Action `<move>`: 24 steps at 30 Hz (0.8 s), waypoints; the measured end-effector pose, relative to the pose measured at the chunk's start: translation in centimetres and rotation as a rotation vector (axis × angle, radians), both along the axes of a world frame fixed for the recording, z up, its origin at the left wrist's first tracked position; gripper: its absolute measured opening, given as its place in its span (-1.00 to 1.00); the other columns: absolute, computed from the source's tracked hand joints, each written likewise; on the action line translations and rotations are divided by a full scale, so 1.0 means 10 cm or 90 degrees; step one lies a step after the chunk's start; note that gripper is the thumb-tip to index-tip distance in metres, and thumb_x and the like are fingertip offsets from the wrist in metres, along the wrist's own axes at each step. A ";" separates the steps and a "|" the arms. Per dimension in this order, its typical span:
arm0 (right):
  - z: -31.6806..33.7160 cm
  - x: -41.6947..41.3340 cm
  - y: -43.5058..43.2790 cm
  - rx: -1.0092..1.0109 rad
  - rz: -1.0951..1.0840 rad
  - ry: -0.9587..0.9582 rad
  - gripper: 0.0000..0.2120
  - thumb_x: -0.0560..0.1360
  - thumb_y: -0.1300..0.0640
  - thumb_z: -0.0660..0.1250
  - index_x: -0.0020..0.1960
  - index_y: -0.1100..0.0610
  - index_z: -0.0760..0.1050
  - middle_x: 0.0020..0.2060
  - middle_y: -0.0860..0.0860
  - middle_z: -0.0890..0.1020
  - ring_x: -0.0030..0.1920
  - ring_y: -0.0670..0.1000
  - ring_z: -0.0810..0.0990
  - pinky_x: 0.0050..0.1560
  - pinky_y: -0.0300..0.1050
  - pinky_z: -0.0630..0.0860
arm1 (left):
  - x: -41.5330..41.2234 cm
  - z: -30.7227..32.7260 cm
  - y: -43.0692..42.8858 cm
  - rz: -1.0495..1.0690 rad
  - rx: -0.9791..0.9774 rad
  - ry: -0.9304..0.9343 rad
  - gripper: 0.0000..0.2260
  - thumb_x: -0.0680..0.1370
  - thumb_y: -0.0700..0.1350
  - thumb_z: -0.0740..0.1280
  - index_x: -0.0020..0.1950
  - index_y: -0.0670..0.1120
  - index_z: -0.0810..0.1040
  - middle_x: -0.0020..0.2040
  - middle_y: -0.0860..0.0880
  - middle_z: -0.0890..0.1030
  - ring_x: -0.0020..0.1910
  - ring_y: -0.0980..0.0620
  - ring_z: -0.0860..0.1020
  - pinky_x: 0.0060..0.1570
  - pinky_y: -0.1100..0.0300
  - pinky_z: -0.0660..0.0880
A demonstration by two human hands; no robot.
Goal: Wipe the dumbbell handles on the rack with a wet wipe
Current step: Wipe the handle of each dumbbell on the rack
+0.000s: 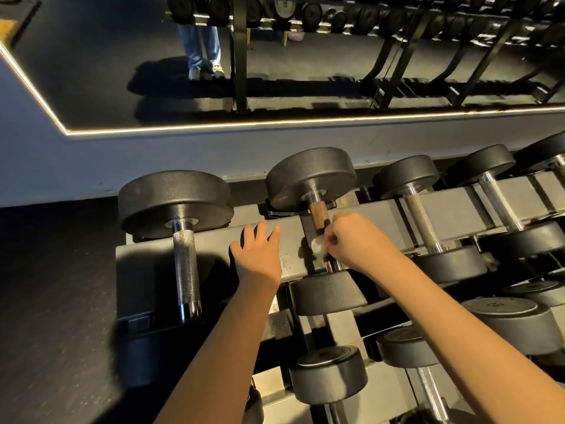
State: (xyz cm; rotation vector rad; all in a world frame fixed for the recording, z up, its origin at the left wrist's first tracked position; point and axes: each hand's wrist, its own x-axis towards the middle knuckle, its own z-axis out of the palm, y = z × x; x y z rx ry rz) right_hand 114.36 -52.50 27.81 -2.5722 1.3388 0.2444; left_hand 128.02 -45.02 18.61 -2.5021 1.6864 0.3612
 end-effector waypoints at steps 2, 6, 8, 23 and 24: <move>0.04 -0.01 0.00 0.013 -0.008 -0.030 -0.84 0.54 0.15 0.29 0.06 0.10 0.61 -0.02 0.05 0.57 -0.06 0.02 0.54 -0.01 -0.14 0.50 | 0.00 0.00 0.01 -0.001 -0.002 -0.002 -0.24 0.52 0.09 0.36 0.56 0.08 -0.05 0.54 -0.05 0.02 0.47 -0.11 0.09 0.30 0.04 0.25; -0.03 0.04 -0.07 -0.066 -0.137 -0.202 -0.88 0.52 0.21 0.31 0.01 0.20 0.59 -0.05 0.09 0.57 -0.05 0.06 0.55 -0.07 -0.17 0.47 | -0.01 -0.01 0.01 -0.002 -0.012 -0.022 -0.23 0.51 0.08 0.38 0.56 0.09 -0.04 0.53 -0.04 0.05 0.45 -0.09 0.12 0.25 0.06 0.29; -0.08 0.02 -0.04 -0.021 -0.156 -0.184 -0.92 0.52 0.21 0.32 -0.08 0.22 0.56 -0.14 0.08 0.57 -0.10 0.06 0.55 -0.14 -0.17 0.45 | -0.01 -0.01 0.02 -0.005 -0.013 -0.027 -0.23 0.51 0.09 0.38 0.56 0.09 -0.04 0.53 -0.04 0.05 0.45 -0.09 0.13 0.25 0.07 0.29; -0.02 -0.02 -0.08 0.106 -0.218 -0.144 -0.90 0.45 0.11 0.44 -0.13 0.13 0.58 -0.26 0.03 0.57 -0.25 -0.06 0.50 -0.28 -0.28 0.36 | 0.00 -0.02 0.01 -0.008 -0.017 -0.028 -0.22 0.50 0.12 0.38 0.56 0.08 -0.03 0.54 -0.05 0.06 0.45 -0.09 0.14 0.28 0.06 0.30; 0.01 -0.06 -0.06 0.132 -0.201 -0.098 -0.90 0.44 0.11 0.46 -0.13 0.14 0.59 -0.30 -0.01 0.55 -0.28 -0.10 0.48 -0.34 -0.30 0.33 | 0.00 -0.02 0.01 -0.008 -0.021 -0.027 -0.22 0.51 0.12 0.38 0.56 0.08 -0.03 0.53 -0.05 0.07 0.45 -0.09 0.14 0.28 0.06 0.30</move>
